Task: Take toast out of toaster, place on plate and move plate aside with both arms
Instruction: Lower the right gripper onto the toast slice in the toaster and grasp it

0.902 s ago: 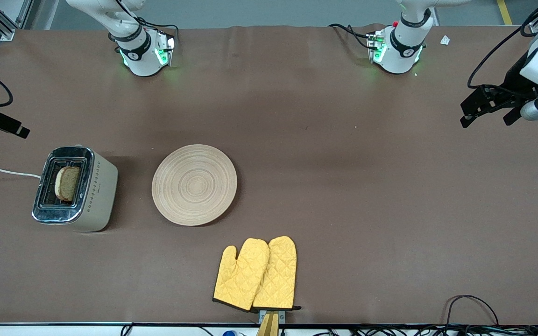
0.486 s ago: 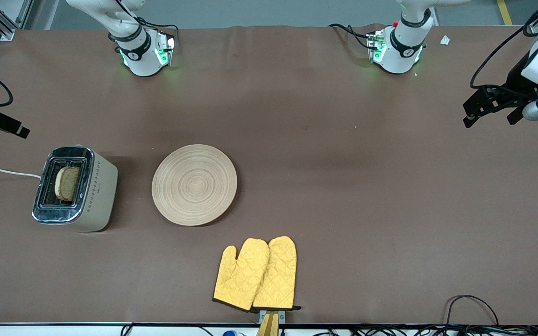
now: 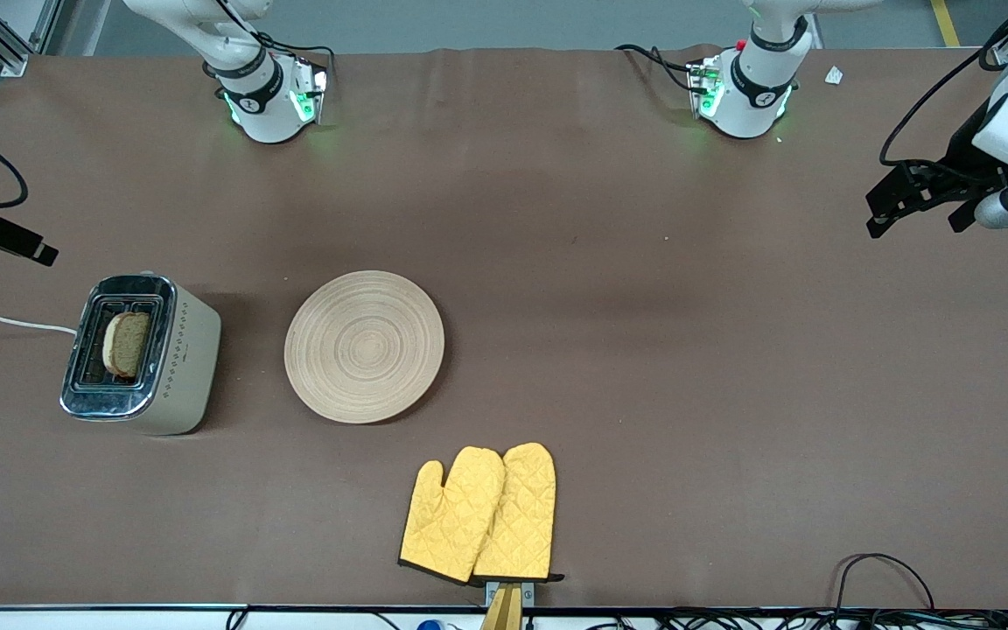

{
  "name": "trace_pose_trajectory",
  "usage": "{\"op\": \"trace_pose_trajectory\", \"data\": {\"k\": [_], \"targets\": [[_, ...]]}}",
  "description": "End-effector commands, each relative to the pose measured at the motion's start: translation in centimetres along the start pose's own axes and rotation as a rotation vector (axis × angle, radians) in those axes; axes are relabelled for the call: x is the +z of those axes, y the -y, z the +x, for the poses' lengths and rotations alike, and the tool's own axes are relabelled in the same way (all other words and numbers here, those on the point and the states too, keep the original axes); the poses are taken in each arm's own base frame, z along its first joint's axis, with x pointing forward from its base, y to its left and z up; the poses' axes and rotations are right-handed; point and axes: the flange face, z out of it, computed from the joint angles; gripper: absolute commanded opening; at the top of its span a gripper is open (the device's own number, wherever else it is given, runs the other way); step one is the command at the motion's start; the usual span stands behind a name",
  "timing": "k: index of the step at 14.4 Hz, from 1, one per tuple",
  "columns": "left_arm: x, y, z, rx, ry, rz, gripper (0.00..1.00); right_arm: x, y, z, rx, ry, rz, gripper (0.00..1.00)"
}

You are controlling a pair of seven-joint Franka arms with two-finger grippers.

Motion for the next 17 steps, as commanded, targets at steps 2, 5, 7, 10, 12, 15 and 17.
{"op": "trace_pose_trajectory", "data": {"k": [2, 5, 7, 10, 12, 15, 17], "targets": [[-0.5, 0.0, 0.2, 0.001, 0.002, 0.017, 1.0, 0.6, -0.7, 0.0, -0.001, -0.001, 0.007, 1.0], [-0.5, 0.0, 0.2, 0.002, 0.003, 0.017, 1.0, 4.7, -1.0, 1.8, -0.007, -0.004, -0.062, 1.0], [-0.5, 0.0, 0.2, 0.001, 0.003, 0.017, 1.0, 10.1, -1.1, 4.4, -0.008, 0.037, -0.084, 1.0], [-0.5, 0.1, 0.2, -0.001, 0.003, 0.013, 1.0, 16.3, -1.3, 6.7, -0.008, 0.023, -0.092, 1.0], [-0.5, 0.1, 0.2, -0.003, 0.003, 0.013, 1.0, 19.6, -1.1, 7.8, -0.012, 0.018, -0.094, 1.0], [-0.5, 0.1, 0.2, -0.003, 0.004, 0.011, 1.0, 21.4, -0.9, 8.4, -0.033, 0.034, -0.099, 1.0], [-0.5, 0.1, 0.2, -0.003, 0.004, 0.01, 1.0, 22.0, -1.2, 8.6, -0.05, 0.044, -0.1, 1.0]]}}
